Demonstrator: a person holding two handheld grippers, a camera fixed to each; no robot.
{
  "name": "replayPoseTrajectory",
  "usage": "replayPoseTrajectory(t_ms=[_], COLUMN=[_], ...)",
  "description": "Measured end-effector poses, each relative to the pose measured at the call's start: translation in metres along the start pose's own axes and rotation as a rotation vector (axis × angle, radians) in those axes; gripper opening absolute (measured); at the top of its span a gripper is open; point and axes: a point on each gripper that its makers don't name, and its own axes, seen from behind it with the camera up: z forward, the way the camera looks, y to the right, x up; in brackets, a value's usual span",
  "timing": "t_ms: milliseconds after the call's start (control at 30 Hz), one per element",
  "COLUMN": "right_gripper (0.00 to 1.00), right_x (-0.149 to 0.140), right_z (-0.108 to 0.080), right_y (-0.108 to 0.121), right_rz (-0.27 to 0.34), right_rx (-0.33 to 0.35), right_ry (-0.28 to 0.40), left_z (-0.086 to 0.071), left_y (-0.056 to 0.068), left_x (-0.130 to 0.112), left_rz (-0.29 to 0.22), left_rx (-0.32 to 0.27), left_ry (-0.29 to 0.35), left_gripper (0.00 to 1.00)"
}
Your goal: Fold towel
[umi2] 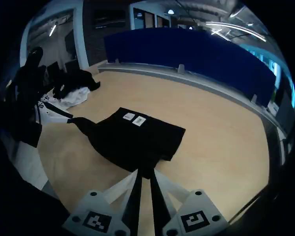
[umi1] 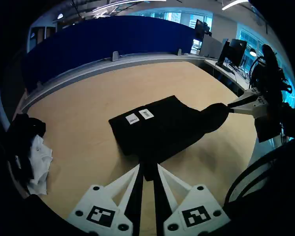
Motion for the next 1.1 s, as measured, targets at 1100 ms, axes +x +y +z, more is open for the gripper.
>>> replayPoseTrajectory(t_ms=[1100], right_gripper=[0.14], right_x=[0.044], right_z=[0.069], right_y=[0.061], right_rz=[0.044], right_rx=[-0.033], right_ry=[-0.04], left_z=[0.07], left_y=[-0.05], left_x=[0.055], left_rz=[0.048], left_rx=[0.069], left_ry=[-0.039], left_gripper=[0.16])
